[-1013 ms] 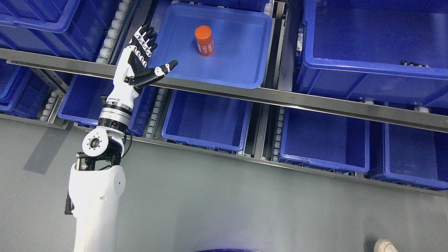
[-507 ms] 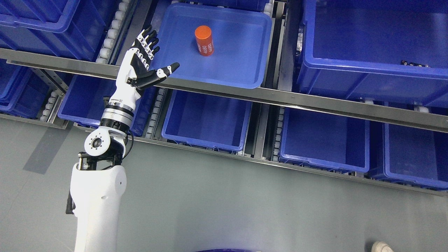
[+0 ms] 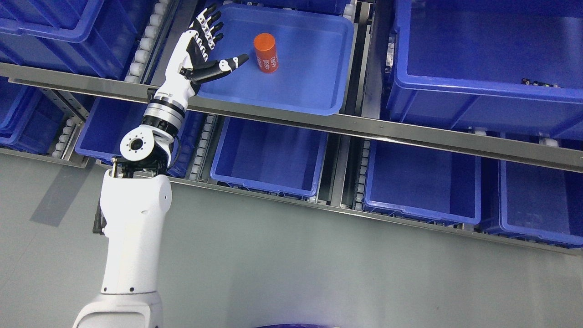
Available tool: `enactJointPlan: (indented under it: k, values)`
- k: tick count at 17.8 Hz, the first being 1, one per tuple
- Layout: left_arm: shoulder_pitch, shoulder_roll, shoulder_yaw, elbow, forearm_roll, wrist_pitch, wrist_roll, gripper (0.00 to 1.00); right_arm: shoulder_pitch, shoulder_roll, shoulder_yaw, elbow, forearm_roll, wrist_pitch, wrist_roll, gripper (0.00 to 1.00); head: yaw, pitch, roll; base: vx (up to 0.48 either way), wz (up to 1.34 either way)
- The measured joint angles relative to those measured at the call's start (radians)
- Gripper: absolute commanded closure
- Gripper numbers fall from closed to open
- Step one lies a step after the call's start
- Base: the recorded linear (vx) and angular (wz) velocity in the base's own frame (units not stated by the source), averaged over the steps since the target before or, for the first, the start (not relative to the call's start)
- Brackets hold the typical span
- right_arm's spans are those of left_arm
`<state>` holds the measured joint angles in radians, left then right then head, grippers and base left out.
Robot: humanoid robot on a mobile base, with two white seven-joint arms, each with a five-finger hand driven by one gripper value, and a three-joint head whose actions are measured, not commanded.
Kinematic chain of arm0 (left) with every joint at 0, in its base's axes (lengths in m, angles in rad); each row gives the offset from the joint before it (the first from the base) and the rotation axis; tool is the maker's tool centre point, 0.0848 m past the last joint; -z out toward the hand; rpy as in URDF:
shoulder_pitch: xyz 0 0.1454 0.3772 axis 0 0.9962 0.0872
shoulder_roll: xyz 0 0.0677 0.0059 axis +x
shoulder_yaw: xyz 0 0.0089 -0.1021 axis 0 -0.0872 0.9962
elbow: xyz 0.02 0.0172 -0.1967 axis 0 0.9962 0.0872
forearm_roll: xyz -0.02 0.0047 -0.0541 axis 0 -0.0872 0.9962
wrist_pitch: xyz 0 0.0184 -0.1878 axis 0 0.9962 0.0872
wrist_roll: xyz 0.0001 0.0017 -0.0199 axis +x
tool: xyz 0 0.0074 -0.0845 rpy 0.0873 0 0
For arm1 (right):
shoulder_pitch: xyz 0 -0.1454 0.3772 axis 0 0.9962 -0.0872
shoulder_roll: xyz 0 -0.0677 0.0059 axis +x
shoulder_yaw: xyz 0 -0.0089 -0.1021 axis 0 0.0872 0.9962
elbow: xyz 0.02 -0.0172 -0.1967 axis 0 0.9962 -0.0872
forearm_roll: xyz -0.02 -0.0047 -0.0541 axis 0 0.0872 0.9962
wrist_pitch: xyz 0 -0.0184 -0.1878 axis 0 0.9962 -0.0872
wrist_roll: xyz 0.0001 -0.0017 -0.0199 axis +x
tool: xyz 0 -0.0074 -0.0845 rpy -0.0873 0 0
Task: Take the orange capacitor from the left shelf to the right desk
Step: 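Reach the open left hand toward the orange capacitor in the blue bin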
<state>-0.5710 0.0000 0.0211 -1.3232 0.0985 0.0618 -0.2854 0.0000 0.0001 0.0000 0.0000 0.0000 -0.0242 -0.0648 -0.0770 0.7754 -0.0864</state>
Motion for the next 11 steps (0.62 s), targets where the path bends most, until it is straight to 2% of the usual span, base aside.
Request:
enactJointPlan:
  k: [4, 11]
  values:
    - [-0.088, 0.0, -0.031, 0.134, -0.01, -0.002, -0.003, 0.0, 0.0, 0.0, 0.0, 0.0, 0.0, -0.003, 0.0, 0.0, 0.0, 0.0, 0.0, 0.0, 0.0]
    - [-0.146, 0.0, -0.117, 0.284, -0.015, -0.002, -0.004, 0.0, 0.0, 0.0, 0.0, 0.0, 0.0, -0.001, 0.0, 0.0, 0.0, 0.0, 0.0, 0.0, 0.0]
